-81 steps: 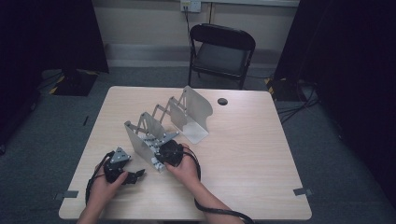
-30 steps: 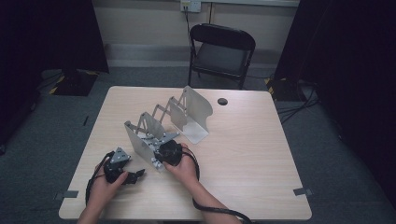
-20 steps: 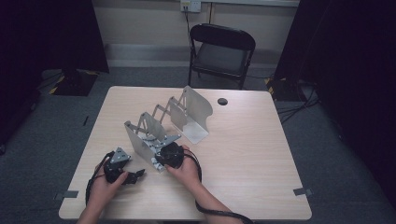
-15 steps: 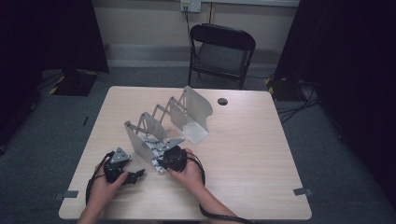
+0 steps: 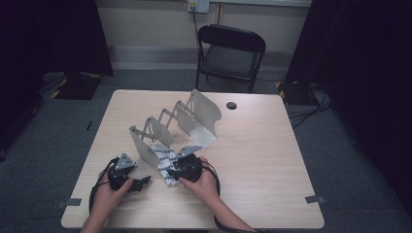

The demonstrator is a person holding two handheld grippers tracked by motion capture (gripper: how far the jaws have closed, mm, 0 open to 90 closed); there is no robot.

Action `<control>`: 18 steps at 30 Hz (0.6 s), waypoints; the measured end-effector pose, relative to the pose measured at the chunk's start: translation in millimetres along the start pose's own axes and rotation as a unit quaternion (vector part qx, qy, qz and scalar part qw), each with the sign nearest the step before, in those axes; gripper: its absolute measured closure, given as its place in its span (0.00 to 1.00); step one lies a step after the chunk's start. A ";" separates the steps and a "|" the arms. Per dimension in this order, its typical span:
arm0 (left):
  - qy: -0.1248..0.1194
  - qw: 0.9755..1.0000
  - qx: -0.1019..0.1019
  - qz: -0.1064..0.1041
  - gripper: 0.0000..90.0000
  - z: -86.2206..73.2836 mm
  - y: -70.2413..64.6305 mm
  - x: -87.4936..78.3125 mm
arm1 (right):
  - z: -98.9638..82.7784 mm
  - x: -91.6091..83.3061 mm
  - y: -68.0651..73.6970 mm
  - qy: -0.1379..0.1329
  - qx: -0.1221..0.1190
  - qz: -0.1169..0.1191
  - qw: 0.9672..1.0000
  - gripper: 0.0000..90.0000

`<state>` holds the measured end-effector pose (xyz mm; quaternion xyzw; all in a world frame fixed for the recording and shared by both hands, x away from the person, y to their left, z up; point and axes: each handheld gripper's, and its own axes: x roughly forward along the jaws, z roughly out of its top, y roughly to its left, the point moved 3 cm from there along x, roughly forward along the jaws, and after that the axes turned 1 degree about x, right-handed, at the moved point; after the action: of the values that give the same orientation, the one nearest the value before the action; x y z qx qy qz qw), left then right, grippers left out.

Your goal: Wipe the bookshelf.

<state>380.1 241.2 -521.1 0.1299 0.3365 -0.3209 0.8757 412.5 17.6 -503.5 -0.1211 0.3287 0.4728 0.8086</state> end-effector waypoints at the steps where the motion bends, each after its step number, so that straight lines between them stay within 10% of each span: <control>1: 0.000 1.000 0.000 0.000 0.16 0.0 0.1 0.0 | 2.3 0.8 -1.6 -0.003 0.006 -0.001 1.000 0.65; 18: 0.000 1.000 0.000 0.000 0.16 0.0 0.0 0.0 | 11.4 17.4 -4.1 0.025 0.019 -0.004 0.999 0.91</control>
<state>380.1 241.2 -521.1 0.1299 0.3366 -0.3208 0.8757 426.6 33.1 -506.6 -0.1187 0.3574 0.4604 0.8038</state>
